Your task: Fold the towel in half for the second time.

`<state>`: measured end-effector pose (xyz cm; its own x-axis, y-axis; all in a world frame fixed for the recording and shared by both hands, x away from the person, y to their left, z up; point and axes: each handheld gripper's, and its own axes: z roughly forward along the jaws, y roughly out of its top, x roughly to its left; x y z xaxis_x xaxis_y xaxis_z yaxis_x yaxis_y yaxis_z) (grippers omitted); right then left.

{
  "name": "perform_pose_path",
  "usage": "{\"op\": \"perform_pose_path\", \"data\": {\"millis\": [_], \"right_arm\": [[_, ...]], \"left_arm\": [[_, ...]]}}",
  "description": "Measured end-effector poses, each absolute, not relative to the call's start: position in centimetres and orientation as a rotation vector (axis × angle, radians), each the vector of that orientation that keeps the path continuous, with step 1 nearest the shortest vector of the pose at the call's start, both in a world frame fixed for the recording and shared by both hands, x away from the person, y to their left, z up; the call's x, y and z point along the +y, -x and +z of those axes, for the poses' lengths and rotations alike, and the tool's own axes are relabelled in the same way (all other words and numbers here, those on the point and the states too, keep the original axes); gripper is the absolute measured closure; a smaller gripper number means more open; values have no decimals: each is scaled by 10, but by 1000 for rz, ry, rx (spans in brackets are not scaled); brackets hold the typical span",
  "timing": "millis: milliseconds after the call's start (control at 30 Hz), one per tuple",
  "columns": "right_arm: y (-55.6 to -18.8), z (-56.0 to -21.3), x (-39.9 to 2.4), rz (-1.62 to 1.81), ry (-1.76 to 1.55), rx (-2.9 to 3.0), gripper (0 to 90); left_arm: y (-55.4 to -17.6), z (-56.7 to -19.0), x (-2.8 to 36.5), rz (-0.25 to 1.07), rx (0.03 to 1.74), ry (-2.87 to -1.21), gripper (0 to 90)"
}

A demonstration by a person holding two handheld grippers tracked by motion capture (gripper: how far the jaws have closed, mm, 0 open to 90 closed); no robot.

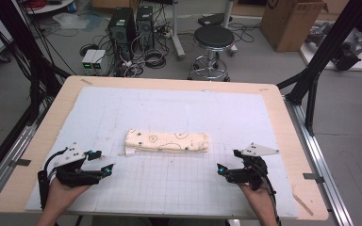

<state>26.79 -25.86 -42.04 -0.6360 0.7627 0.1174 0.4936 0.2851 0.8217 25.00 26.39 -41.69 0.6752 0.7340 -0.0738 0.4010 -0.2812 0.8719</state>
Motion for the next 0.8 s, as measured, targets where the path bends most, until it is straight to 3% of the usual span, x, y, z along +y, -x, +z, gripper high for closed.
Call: {"op": "perform_pose_path", "data": {"millis": [800], "right_arm": [[-249, -424, -255, 1278, -1111, 2279, 121]], "left_arm": [[-236, -423, 261, 445, 873, -1937, 286]]}}
